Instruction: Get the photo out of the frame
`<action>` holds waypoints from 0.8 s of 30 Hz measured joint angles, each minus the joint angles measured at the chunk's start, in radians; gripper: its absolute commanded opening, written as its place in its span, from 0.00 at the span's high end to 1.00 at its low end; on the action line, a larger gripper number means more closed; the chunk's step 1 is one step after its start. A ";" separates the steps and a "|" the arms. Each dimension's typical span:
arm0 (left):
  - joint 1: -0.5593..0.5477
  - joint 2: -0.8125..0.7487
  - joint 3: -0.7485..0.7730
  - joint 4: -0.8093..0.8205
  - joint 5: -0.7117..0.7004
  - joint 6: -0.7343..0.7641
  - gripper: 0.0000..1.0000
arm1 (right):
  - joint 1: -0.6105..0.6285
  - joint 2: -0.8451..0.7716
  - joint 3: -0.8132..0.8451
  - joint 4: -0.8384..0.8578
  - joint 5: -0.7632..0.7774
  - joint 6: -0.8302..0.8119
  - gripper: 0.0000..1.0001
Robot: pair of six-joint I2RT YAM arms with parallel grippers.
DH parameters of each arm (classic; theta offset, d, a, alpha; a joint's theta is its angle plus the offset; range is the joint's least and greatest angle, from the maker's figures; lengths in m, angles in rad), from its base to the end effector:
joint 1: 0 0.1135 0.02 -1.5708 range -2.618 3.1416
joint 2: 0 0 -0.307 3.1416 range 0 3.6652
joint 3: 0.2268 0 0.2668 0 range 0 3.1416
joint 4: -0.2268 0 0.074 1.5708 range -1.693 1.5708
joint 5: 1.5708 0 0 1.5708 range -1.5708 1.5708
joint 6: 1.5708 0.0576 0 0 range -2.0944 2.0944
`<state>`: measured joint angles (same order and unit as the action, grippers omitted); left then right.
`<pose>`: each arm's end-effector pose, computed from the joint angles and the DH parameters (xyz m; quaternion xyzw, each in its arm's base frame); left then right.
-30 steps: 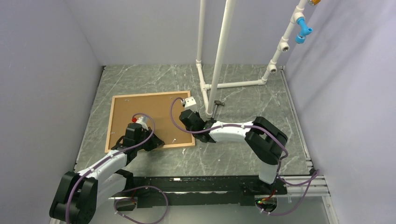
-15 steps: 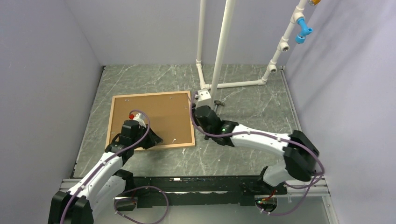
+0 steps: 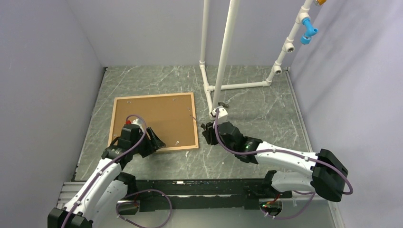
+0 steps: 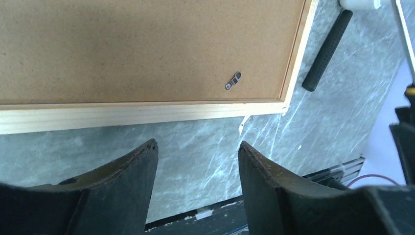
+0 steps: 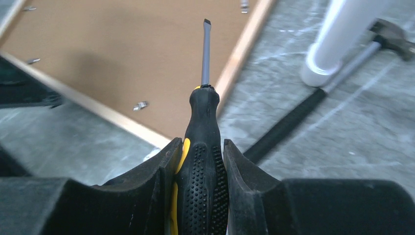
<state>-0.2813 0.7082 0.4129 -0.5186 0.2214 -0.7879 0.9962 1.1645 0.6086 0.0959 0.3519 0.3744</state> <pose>0.1333 -0.0517 0.2003 -0.1919 0.9043 -0.2754 0.2637 0.1612 0.2124 0.2524 -0.1680 0.8247 0.2134 0.4961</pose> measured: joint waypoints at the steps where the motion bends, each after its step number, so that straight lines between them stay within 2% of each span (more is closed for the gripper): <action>1: 0.000 0.000 -0.001 -0.003 -0.001 -0.032 0.39 | 0.000 -0.008 0.000 0.007 -0.038 0.000 1.00; 4: 0.000 -0.002 -0.021 0.012 0.000 -0.102 0.40 | 0.000 -0.006 0.019 -0.005 -0.148 -0.005 1.00; 11: 0.000 -0.020 -0.061 0.025 -0.018 -0.181 0.40 | 0.006 0.072 0.149 -0.157 -0.330 -0.005 1.00; 18: 0.000 -0.010 -0.065 0.050 -0.026 -0.195 0.36 | 0.009 0.140 0.187 -0.283 -0.388 -0.007 1.00; 24: 0.000 -0.028 -0.065 0.010 -0.081 -0.214 0.33 | 0.013 0.150 0.187 -0.304 -0.387 0.001 1.00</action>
<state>-0.2813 0.6800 0.3477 -0.5087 0.1406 -1.0019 1.0088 1.3144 0.7959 -0.2077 -0.0353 0.3756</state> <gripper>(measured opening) 0.660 0.355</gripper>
